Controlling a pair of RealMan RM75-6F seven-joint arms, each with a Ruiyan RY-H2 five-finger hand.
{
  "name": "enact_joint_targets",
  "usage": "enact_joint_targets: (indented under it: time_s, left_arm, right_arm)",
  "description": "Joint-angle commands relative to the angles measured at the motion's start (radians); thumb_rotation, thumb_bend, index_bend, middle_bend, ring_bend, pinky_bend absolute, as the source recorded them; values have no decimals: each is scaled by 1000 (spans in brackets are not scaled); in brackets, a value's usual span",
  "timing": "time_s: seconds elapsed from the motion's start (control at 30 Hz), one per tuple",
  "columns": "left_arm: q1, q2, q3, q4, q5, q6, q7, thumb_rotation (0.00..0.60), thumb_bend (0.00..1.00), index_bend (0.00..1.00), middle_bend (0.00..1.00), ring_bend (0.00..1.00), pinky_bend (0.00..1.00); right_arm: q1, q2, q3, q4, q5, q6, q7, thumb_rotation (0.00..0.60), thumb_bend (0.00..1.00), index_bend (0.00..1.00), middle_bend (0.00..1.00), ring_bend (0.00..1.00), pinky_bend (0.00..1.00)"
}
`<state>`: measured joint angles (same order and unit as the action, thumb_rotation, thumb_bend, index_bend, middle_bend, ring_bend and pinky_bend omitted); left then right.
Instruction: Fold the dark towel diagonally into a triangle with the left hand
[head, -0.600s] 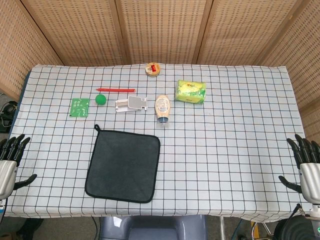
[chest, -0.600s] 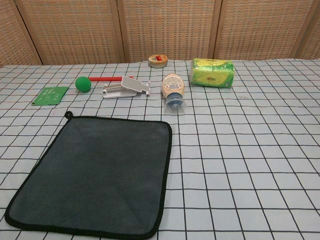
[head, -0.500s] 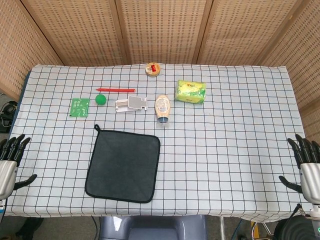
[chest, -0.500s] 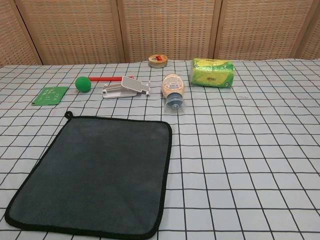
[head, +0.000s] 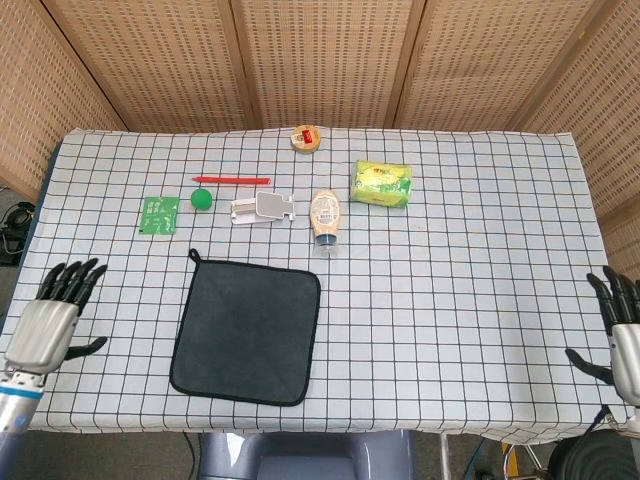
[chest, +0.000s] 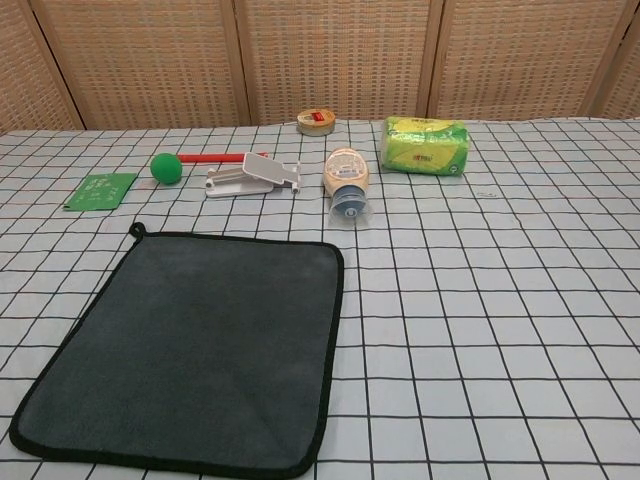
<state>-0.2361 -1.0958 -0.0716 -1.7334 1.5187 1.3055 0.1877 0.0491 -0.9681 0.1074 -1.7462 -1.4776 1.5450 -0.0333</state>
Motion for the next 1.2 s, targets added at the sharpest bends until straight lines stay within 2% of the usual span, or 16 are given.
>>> enact_joint_targets:
  time_s: [0.03,0.1,0.2,0.4,0.5,0.73,0.87,1.2]
  left_arm:
    - [-172,-59,-67,66,42,-165,1,600,111,17,0,0,0]
    - [-259,-103,-92,114,59,-244,-1,600,223,78,0,0,0]
    - [-363,-179,-113,192,70,-335,-13,600,337,166,0,0,0]
    - [-500,-328,-128,334,57,-448,4,600,441,247,0,0,0]
    - [-556,-402,-128,411,56,-479,8,600,462,268,0,0,0]
    - [-643,-502,-120,535,70,-514,16,600,468,290,0,0,0]
    - [-724,-589,-117,625,75,-565,43,600,467,298,0,0,0]
    - [-796,-719,-103,768,57,-585,56,600,468,344,0,0,0]
  right_arm:
    - [2,-1,5,4,15,-5,-5,600,0,20,0,0,0]
    - [3,-3,9,8,28,-10,-9,600,0,21,0,0,0]
    - [6,-6,15,14,48,-19,-15,600,0,23,0,0,0]
    - [14,-13,22,29,82,-47,-17,600,0,27,0,0,0]
    - [20,-18,26,38,99,-60,-22,600,0,29,0,0,0]
    - [27,-24,31,53,127,-82,-23,600,0,32,0,0,0]
    - [33,-25,38,61,144,-96,-16,600,0,36,0,0,0]
    - [36,-22,43,76,159,-111,10,600,0,37,0,0,0]
